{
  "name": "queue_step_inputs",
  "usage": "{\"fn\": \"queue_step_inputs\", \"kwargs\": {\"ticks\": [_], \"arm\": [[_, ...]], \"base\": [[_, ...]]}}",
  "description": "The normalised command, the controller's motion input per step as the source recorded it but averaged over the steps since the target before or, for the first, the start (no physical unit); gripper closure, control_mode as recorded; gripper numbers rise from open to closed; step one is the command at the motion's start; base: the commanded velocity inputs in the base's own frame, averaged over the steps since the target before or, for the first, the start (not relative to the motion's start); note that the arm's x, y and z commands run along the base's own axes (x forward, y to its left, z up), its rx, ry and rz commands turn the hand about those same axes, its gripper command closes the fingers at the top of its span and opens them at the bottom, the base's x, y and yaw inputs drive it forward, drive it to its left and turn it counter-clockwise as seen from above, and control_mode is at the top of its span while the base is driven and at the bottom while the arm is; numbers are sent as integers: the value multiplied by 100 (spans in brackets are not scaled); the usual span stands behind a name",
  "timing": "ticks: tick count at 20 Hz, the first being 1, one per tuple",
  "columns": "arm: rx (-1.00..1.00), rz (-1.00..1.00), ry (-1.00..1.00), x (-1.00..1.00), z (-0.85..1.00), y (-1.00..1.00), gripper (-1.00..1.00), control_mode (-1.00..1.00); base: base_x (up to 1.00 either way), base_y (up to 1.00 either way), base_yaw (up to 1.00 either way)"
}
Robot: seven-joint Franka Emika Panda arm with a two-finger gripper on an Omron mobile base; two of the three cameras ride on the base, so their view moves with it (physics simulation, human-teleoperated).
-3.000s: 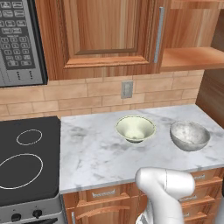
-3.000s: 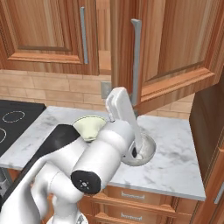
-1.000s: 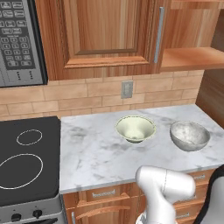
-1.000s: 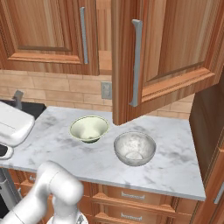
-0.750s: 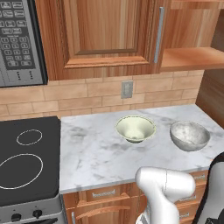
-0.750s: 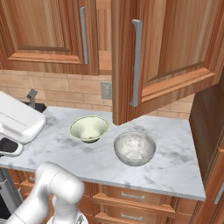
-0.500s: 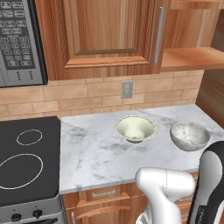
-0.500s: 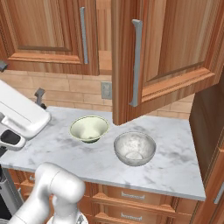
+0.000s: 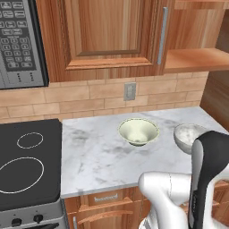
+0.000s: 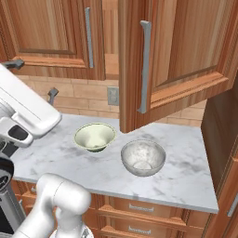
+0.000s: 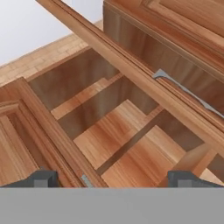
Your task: Open the cabinet. Pick the bowls from the counter and place them in the cabinet. Then close the cabinet.
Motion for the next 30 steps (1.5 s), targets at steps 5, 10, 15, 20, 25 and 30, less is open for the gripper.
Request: {"fn": "queue_step_inputs", "kwargs": {"ticks": [5, 10, 15, 20, 25, 30], "arm": [[0, -5, 0, 34, -15, -27, -100, -100], [0, -5, 0, 48, -23, -27, -100, -100], [0, -4, 0, 65, -28, -16, -100, -100], [0, -7, 0, 61, -24, -20, -100, -100], [0, -10, 0, 26, -7, -39, -100, -100], [0, -11, 0, 29, -9, -35, -100, -100]], "base": [[0, 0, 0], [0, 0, 0], [0, 0, 0], [0, 0, 0], [0, 0, 0], [0, 0, 0]]}}
